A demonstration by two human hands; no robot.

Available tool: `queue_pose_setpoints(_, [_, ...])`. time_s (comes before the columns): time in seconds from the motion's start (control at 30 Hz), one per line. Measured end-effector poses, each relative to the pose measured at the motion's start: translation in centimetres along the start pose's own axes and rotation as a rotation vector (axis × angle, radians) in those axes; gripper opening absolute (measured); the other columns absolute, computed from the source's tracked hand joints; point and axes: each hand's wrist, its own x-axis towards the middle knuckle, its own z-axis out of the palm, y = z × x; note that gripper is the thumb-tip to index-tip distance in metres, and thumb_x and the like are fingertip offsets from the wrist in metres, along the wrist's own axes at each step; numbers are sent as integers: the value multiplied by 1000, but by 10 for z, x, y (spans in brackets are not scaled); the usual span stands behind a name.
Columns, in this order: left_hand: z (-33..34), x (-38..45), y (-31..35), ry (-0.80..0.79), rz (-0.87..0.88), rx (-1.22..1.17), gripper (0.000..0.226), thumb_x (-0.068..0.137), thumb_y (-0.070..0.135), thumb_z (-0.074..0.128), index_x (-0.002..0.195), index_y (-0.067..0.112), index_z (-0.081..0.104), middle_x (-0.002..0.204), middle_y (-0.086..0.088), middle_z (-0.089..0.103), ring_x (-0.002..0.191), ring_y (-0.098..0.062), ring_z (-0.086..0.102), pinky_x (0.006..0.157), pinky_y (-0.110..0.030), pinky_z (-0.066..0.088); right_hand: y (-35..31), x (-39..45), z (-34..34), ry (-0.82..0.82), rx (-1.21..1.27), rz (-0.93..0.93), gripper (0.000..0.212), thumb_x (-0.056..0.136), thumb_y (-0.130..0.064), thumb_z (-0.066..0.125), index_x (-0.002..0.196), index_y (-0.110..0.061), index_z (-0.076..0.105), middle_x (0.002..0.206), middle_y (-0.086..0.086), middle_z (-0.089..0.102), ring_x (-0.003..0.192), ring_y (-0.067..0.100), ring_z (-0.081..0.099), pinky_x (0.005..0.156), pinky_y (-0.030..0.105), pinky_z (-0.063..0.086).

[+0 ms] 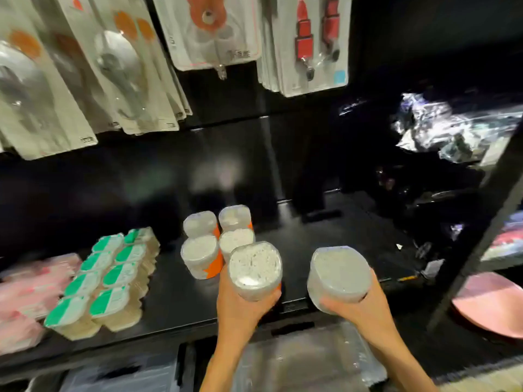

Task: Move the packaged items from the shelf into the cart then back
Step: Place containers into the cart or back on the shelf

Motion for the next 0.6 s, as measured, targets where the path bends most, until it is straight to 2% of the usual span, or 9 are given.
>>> queue_pose_setpoints(0.03, [-15, 5, -6, -1, -10, 17, 78, 50, 33, 90, 118, 35, 52, 112, 18, 63, 105, 4, 58, 88, -21, 48, 0, 4, 19, -25, -2, -13, 56, 52, 3, 81, 91, -35, 69, 85, -8, 72, 77, 1, 67, 68, 19, 55])
queue_pose_setpoints(0.1, [-42, 14, -16, 16, -10, 31, 63, 53, 22, 89, 104, 41, 57, 100, 26, 65, 96, 7, 60, 79, -18, 47, 0, 10, 51, -32, 14, -22, 54, 52, -6, 80, 92, -40, 68, 89, -2, 72, 80, 7, 66, 72, 25, 56])
queue_pose_setpoints(0.17, [-61, 21, -25, 13, -8, 60, 53, 59, 7, 86, 88, 43, 60, 88, 28, 66, 86, 6, 62, 71, -14, 47, 0, 15, 77, -45, 25, -13, 56, 51, -7, 78, 89, -46, 68, 86, -11, 71, 79, 0, 64, 71, 18, 54])
queue_pose_setpoints(0.27, [-85, 26, -41, 2, -32, 66, 57, 56, 8, 88, 97, 36, 60, 96, 21, 69, 93, 4, 63, 76, -11, 48, 1, 19, 106, -66, 4, -10, 59, 50, -8, 76, 87, -53, 68, 85, -22, 71, 78, -8, 64, 67, 9, 49])
queue_pose_setpoints(0.3, [-92, 27, -46, 5, -48, 55, 63, 54, 10, 89, 104, 34, 59, 102, 18, 69, 97, 4, 63, 79, -11, 49, 1, 20, 113, -65, 1, -3, 53, 49, -8, 75, 86, -46, 70, 83, -23, 71, 76, -9, 64, 67, 8, 49])
queue_pose_setpoints(0.37, [-102, 30, -60, -2, -57, 69, 63, 52, 13, 90, 108, 22, 62, 104, 6, 70, 99, -8, 65, 81, -24, 54, 7, 21, 123, -49, 18, 3, 38, 47, -5, 74, 78, -26, 68, 77, -24, 70, 69, -12, 63, 63, 5, 47])
queue_pose_setpoints(0.43, [-108, 32, -73, 19, -85, 78, 61, 49, 15, 92, 103, 11, 63, 99, -2, 70, 95, -17, 67, 78, -34, 57, 13, 22, 131, -63, 12, 2, 46, 45, -2, 75, 84, -25, 63, 77, -24, 70, 69, -13, 62, 62, 3, 45])
queue_pose_setpoints(0.5, [-112, 34, -83, 24, -90, 72, 61, 48, 15, 93, 101, 10, 63, 99, -4, 69, 95, -18, 67, 78, -33, 57, 18, 22, 138, -75, -2, -2, 53, 46, -2, 76, 91, -25, 63, 82, -20, 72, 73, -10, 64, 65, 4, 46])
queue_pose_setpoints(0.6, [-114, 36, -91, 5, -68, 43, 53, 51, 1, 89, 97, 13, 67, 94, -4, 71, 91, -20, 68, 74, -26, 55, 23, 25, 144, -83, -4, 9, 50, 47, -4, 76, 93, -22, 65, 87, -13, 73, 77, -5, 65, 68, 7, 47])
